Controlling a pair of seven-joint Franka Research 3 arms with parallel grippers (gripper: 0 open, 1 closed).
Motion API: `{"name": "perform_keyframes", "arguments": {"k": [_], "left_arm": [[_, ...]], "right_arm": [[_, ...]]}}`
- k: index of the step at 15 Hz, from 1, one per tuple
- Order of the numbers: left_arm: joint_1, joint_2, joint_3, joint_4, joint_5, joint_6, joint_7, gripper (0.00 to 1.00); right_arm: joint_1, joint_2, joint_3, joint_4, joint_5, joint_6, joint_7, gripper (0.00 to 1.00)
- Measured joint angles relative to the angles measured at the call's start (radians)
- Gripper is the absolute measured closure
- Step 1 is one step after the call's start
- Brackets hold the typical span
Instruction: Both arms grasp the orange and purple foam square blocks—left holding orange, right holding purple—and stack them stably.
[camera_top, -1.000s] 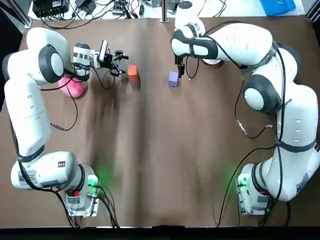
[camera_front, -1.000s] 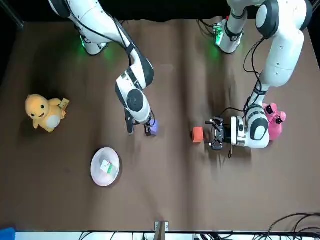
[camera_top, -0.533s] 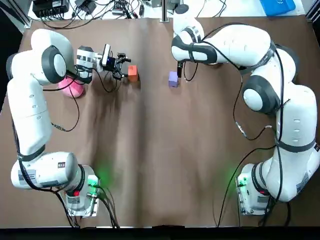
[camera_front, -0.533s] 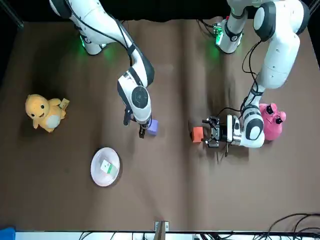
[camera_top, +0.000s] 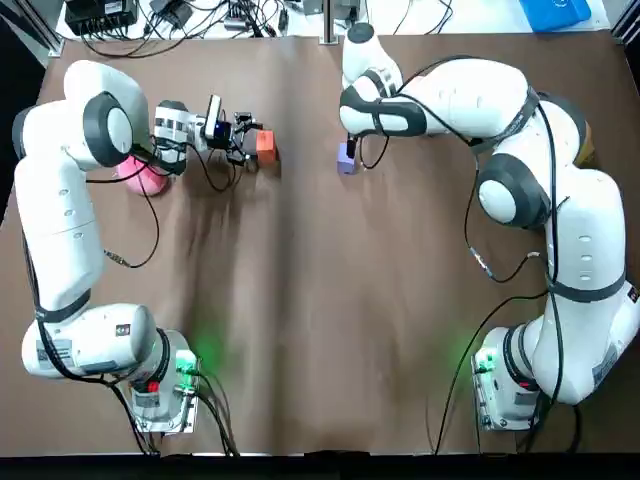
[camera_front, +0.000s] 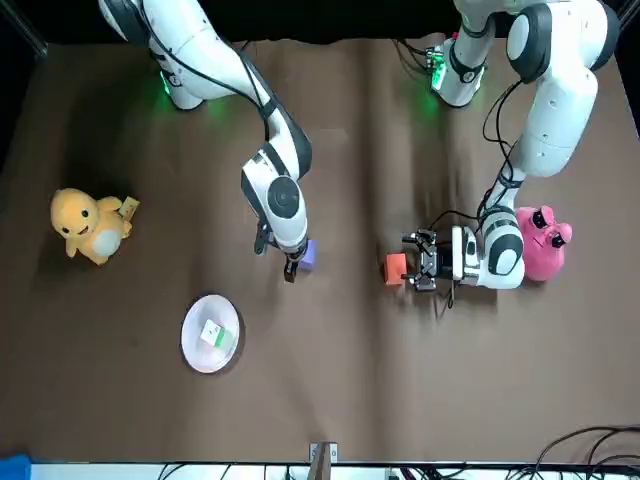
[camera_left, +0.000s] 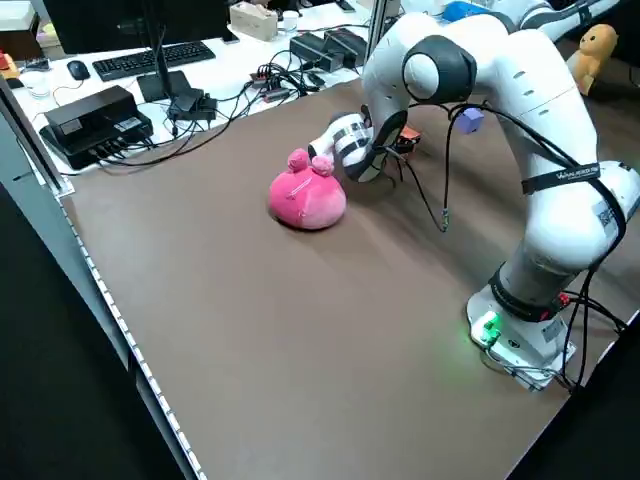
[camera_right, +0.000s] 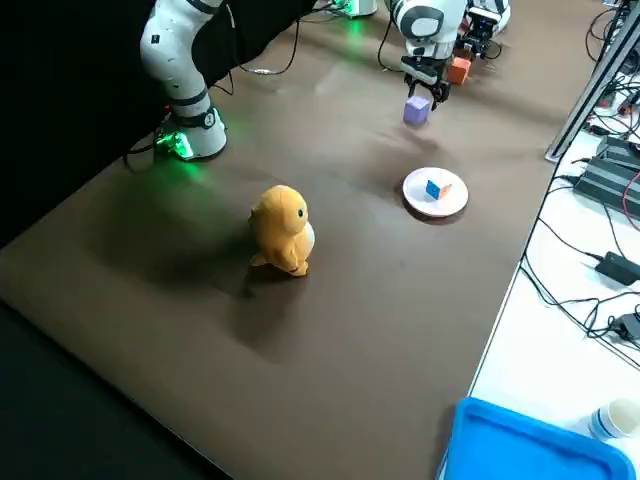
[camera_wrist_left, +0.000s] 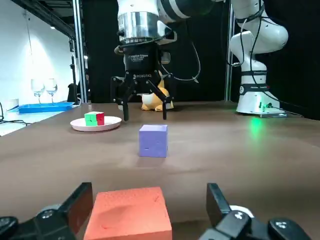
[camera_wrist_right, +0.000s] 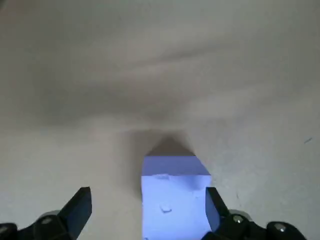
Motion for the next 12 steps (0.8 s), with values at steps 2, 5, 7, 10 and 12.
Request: {"name": "perform_keyframes", "arguments": {"k": [2, 5, 7, 10, 12], "left_arm": [[0.0, 0.0, 0.0, -0.002, -0.01, 0.004, 0.004, 0.0], [-0.008, 0.0, -0.001, -0.002, -0.016, 0.03, 0.024, 0.0], [-0.011, 0.0, -0.001, -0.002, -0.016, 0.037, 0.033, 0.0], [-0.011, 0.004, -0.001, -0.002, -0.016, 0.038, 0.033, 0.0], [-0.011, 0.012, -0.001, -0.002, -0.016, 0.039, 0.034, 0.0]], "right_arm": [[0.006, 0.01, 0.001, 0.0, 0.008, 0.005, 0.0, 0.0], [0.008, 0.022, 0.002, 0.0, 0.035, 0.01, 0.0, 0.0], [0.008, 0.025, 0.002, 0.0, 0.038, 0.01, 0.0, 0.0], [0.012, 0.033, 0.003, 0.0, 0.039, 0.01, 0.0, 0.0], [0.017, 0.04, 0.004, 0.0, 0.039, 0.011, -0.002, 0.0]]}}
